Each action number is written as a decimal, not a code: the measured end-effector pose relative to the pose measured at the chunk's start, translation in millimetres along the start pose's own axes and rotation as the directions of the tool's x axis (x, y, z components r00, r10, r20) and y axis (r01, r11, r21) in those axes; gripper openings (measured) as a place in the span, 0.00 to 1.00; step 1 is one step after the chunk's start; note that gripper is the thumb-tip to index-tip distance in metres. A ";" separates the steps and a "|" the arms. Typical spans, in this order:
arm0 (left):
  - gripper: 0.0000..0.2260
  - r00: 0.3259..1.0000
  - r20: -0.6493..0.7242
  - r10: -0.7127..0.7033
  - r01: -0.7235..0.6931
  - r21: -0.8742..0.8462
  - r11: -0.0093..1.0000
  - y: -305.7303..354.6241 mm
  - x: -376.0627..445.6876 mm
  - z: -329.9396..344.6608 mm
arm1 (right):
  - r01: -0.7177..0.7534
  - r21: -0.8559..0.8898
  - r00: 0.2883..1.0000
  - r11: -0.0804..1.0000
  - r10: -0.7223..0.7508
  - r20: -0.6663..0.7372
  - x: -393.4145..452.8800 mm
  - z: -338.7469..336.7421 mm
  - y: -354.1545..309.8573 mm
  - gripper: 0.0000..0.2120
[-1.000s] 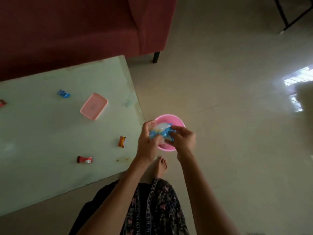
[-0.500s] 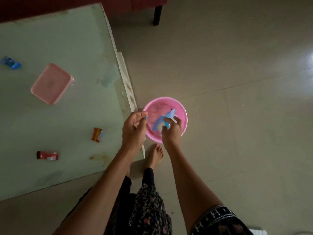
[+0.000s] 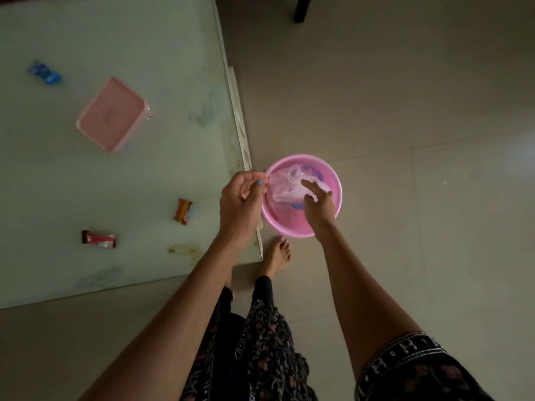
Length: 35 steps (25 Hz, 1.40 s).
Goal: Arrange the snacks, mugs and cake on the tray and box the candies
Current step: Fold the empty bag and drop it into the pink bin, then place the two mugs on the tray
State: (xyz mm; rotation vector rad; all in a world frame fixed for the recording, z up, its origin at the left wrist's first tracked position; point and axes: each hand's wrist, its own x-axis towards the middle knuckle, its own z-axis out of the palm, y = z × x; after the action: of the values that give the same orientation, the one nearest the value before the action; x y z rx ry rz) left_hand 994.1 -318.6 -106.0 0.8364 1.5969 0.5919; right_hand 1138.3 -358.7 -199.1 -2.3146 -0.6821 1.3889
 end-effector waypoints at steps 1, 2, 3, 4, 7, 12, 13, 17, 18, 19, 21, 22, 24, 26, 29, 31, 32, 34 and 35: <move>0.05 1.000 -0.007 0.002 -0.002 0.004 1.000 2.1 -1.4 -1.9 | -0.026 0.025 1.000 0.999 0.026 0.003 -4.6 -3.8 -3.4 0.22; 0.05 1.000 -0.010 0.008 -0.008 0.003 1.000 4.6 -3.1 -4.2 | -0.056 0.059 0.998 0.997 0.056 0.002 -9.5 -8.0 -7.7 0.21; 0.06 1.000 -0.012 0.016 -0.016 -0.003 1.000 7.8 -5.3 -6.8 | -0.080 0.101 0.997 0.992 0.081 -0.002 -15.2 -13.0 -12.9 0.20; 0.06 1.000 -0.018 0.022 -0.022 -0.009 1.000 11.3 -8.4 -10.0 | -0.095 0.142 0.995 0.985 0.097 -0.008 -22.3 -17.7 -18.6 0.19; 0.07 0.996 -0.074 0.056 -0.056 0.000 0.998 28.1 -23.9 -24.9 | -0.048 0.155 0.998 0.987 0.053 -0.032 -51.3 -30.0 -44.5 0.16; 0.08 0.966 -0.240 0.090 -0.093 0.000 0.996 69.9 -60.9 -60.2 | 0.148 0.132 0.987 0.980 -0.139 -0.076 -127.4 -39.8 -115.8 0.17; 0.08 0.956 -0.282 0.087 -0.092 -0.003 0.996 80.6 -68.5 -69.9 | 0.194 0.124 0.979 0.973 -0.184 -0.083 -144.2 -40.7 -131.9 0.17; 0.11 0.912 -0.402 0.079 -0.111 -0.057 0.992 122.5 -103.2 -115.8 | 0.377 0.140 0.926 0.915 -0.371 -0.068 -207.0 -38.6 -192.2 0.17; 0.12 0.893 -0.439 0.095 -0.126 -0.042 0.991 131.4 -111.5 -127.7 | 0.411 0.145 0.912 0.900 -0.405 -0.070 -219.8 -36.5 -207.0 0.16; 0.12 0.872 -0.476 0.113 -0.137 -0.015 0.990 138.1 -120.1 -138.6 | 0.434 0.142 0.901 0.890 -0.427 -0.075 -231.8 -34.1 -219.8 0.15; 0.13 0.833 -0.531 0.154 -0.174 0.012 0.985 148.8 -138.0 -161.9 | 0.491 0.104 0.871 0.865 -0.487 -0.067 -257.8 -27.2 -243.9 0.15; 0.13 0.821 -0.545 0.172 -0.196 0.014 0.981 152.1 -145.0 -172.5 | 0.524 0.082 0.852 0.848 -0.521 -0.059 -268.8 -23.2 -253.2 0.15; 0.14 0.791 -0.580 0.193 -0.234 0.005 0.972 156.0 -159.3 -195.9 | 0.579 0.061 0.815 0.813 -0.578 -0.039 -290.2 -12.4 -268.8 0.15; 0.14 0.752 -0.630 0.193 -0.262 -0.016 0.965 156.5 -175.5 -224.7 | 0.616 0.062 0.787 0.785 -0.616 -0.021 -313.1 3.1 -280.0 0.15; 0.14 0.707 -0.679 0.198 -0.302 -0.036 0.953 150.6 -198.0 -270.8 | 0.644 0.069 0.764 0.762 -0.645 -0.018 -344.3 34.2 -287.5 0.15; 0.14 0.691 -0.698 0.189 -0.309 -0.048 0.950 140.1 -214.9 -307.1 | 0.657 0.076 0.752 0.750 -0.659 0.002 -370.7 63.6 -288.3 0.15; 0.15 0.688 -0.702 0.184 -0.311 -0.055 0.949 133.9 -223.1 -325.0 | 0.663 0.078 0.747 0.745 -0.665 0.006 -384.1 78.9 -288.5 0.15; 0.15 0.680 -0.715 0.164 -0.311 -0.078 0.947 118.8 -240.4 -363.6 | 0.671 0.087 0.737 0.736 -0.675 0.025 -412.4 112.5 -289.1 0.15; 0.15 0.673 -0.725 0.149 -0.310 -0.093 0.946 108.4 -250.4 -386.1 | 0.672 0.091 0.735 0.735 -0.677 0.044 -428.7 132.5 -288.2 0.15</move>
State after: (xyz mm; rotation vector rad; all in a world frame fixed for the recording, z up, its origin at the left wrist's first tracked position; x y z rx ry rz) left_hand 653.3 -421.3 205.2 0.6826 2.0831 1.3809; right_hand 784.9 -358.9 200.4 -1.6729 -1.3145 1.1094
